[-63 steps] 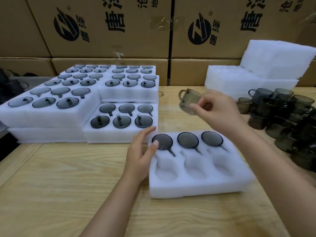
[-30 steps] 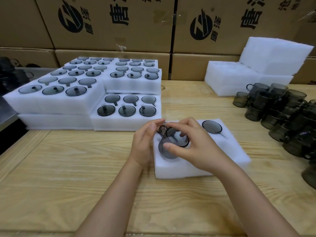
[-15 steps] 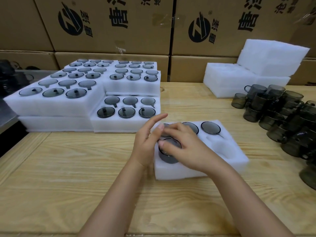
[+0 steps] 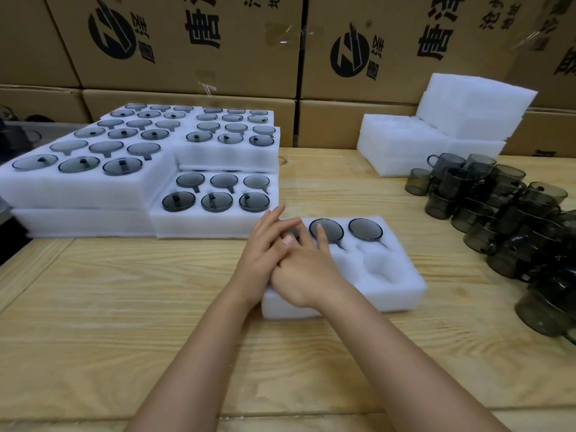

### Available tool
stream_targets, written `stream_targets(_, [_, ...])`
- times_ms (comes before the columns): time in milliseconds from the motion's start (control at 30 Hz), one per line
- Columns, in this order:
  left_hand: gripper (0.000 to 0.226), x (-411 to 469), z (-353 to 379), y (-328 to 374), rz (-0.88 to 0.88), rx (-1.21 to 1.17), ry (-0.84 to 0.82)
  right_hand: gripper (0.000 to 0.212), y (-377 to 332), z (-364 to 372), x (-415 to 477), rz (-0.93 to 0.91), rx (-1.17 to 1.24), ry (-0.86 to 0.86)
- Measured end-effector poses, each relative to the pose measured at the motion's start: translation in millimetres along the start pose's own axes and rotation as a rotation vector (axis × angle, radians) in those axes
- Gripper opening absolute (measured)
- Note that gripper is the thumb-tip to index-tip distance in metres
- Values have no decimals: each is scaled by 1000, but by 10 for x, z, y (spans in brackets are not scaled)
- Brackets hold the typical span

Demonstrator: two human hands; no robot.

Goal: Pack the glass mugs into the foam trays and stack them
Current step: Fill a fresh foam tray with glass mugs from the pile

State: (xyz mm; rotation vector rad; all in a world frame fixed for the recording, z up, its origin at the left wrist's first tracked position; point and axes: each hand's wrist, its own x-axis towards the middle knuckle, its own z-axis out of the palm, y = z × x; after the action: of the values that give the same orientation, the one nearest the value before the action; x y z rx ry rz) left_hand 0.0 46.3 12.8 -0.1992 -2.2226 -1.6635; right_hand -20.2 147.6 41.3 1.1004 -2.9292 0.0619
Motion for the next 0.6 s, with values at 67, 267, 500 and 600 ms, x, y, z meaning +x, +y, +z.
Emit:
stream_targets(67, [40, -25, 31, 11, -43, -140, 74, 49, 4, -3, -72, 11, 182, 211])
stream_targets(267, [44, -58, 31, -24, -75, -242, 150, 28, 352, -139, -477, 48, 343, 900])
stream_targets(500, [48, -40, 40, -40, -83, -283, 158, 52, 1808, -521, -909, 890, -108, 484])
stream_targets(600, [49, -25, 34, -66, -83, -273, 157, 50, 2132, -579, -986, 1054, -173, 218])
